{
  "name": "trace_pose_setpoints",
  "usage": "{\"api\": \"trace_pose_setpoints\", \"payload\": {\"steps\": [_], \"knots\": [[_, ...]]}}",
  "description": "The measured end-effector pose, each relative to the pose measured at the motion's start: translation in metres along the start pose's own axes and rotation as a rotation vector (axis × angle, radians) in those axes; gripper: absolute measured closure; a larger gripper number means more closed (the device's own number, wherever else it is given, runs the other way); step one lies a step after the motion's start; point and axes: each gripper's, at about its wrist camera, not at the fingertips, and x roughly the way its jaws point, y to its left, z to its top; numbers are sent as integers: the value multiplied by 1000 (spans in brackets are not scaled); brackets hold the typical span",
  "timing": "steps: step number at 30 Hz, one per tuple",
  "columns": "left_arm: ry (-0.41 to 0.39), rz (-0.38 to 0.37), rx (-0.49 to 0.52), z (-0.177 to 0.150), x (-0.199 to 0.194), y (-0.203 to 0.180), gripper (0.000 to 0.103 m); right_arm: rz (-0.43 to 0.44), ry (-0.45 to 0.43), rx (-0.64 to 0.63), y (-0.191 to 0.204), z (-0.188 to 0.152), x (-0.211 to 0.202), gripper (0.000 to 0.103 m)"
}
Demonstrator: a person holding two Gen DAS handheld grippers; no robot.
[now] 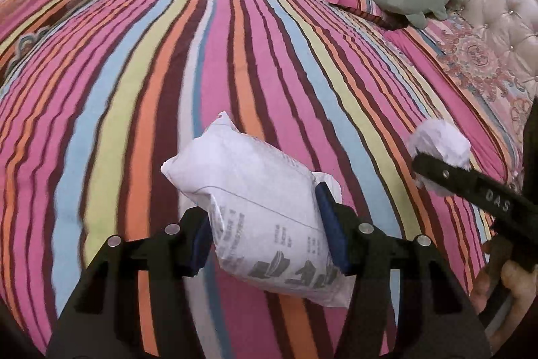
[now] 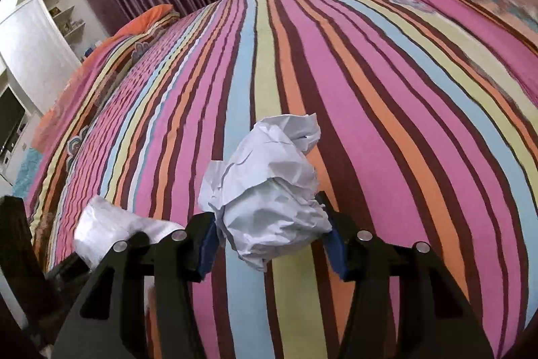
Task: Collect trash
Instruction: 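Carry the wrapper and paper ball down over the wastebasket with both tools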
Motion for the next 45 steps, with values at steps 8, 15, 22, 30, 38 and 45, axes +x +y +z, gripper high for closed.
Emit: {"api": "trace_pose_setpoints", "payload": {"steps": [8,15,22,30,38,45], "knots": [[-16,-2,-2,-46,-53,5,48,17,-29,25,-3,-42,-51,52],[-23,-9,15,-86,-94,6,48,34,-53,15,-5,-78,-81,52],[-36,7,19,-126,-134,11,48,37,-66,-31,9,-115,-111,52],[-24,16,27,-174,-169,20,48,59,-61,-55,24,-152,-138,52],[-19,26,48,-213,-197,22,48,86,-62,-66,37,-191,-162,52],[-4,24,68,-248,-215,20,48,85,-48,-102,48,-227,-176,52]]}}
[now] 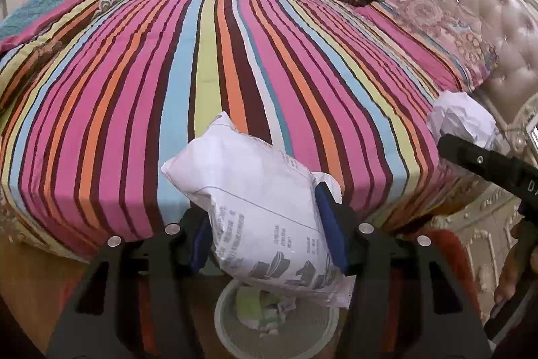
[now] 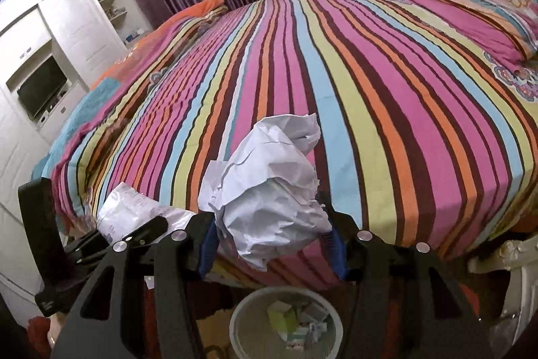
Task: Collect trash
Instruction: 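Carry the wrapper and paper ball down over the wastebasket with both tools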
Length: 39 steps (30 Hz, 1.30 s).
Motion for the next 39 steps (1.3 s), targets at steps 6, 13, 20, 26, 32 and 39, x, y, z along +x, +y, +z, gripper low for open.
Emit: {"api": "trace_pose_setpoints", "payload": {"steps": [6,13,20,26,32,39], "knots": [[11,2,19,-28,-13,-4,48,-1,21,-13,13,-20,-8,52],[50,15,31,-55,-17,-7,48,-7,63,-32,26,-46,-14,52],[196,17,41,-90,8,-10,48,-23,179,12,28,-75,0,52],[340,35,35,-110,42,-8,48,-13,372,95,16,-105,37,52],[479,25,-33,-125,80,-2,48,-26,532,183,1,-129,72,52],[624,35,-61,-143,118,-2,48,-65,648,238,-7,-142,96,52]]}}
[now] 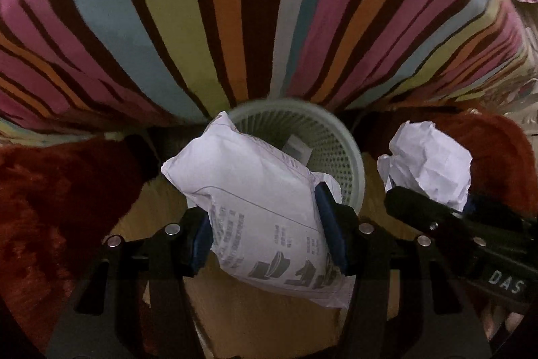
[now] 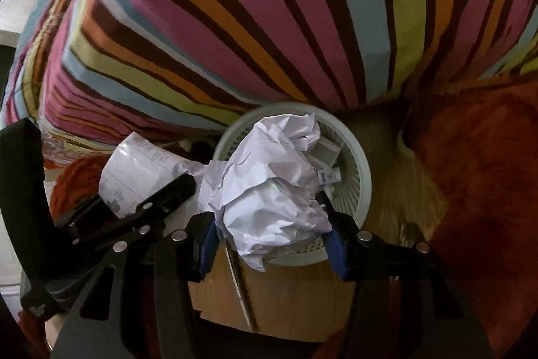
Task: Collect trash
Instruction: 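Carry the wrapper and paper ball down over the wastebasket with both tools, then open both tools over the wastebasket to drop the wrapper and paper ball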
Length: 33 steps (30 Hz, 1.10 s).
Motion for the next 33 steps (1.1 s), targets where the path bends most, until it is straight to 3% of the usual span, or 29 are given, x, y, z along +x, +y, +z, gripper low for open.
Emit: {"api": "trace_pose_setpoints", "payload": {"steps": [10,18,28,33], "knots": [[146,-5,-79,9,44,8,48,-45,92,56,-11,10,25,52],[237,26,-53,7,72,5,48,-89,180,112,-17,21,60,52],[321,39,-98,3,100,16,48,-168,262,71,-16,25,98,52],[347,43,-106,1,110,17,48,-178,307,120,-29,25,116,52]]}}
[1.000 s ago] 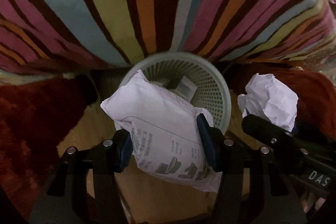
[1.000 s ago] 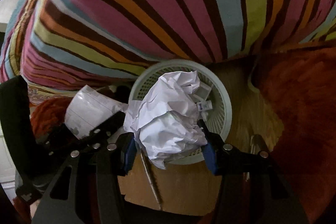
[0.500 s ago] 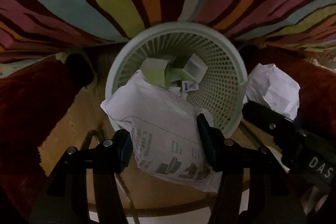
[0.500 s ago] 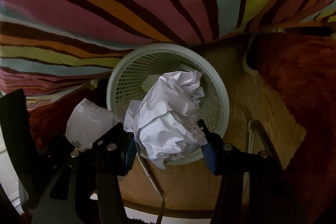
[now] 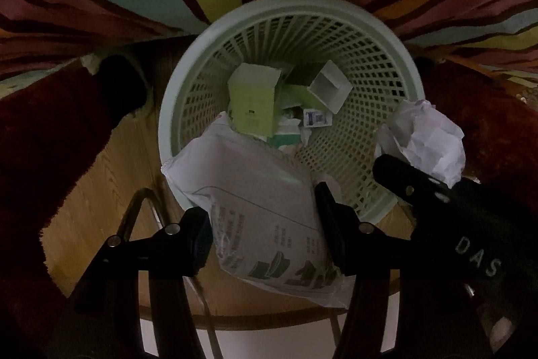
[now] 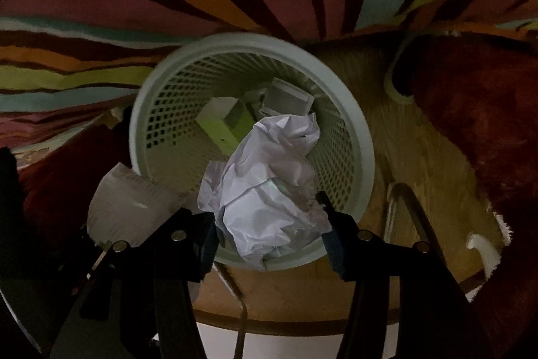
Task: Collect trash
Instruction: 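Open both tools over the wastebasket to drop the wrapper and paper ball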
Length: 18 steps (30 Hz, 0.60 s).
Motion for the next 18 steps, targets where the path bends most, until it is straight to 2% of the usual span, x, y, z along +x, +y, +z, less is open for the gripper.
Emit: {"api": "trace_pose_setpoints", "payload": {"steps": [10,12,18], "knots": [[60,-12,-16,3,19,1,47,-4,45,18,-3,3,19,52],[67,-9,-23,3,19,2,44,-8,52,11,-2,3,23,51],[79,-1,-32,3,23,4,25,-12,50,18,0,3,25,47]]}}
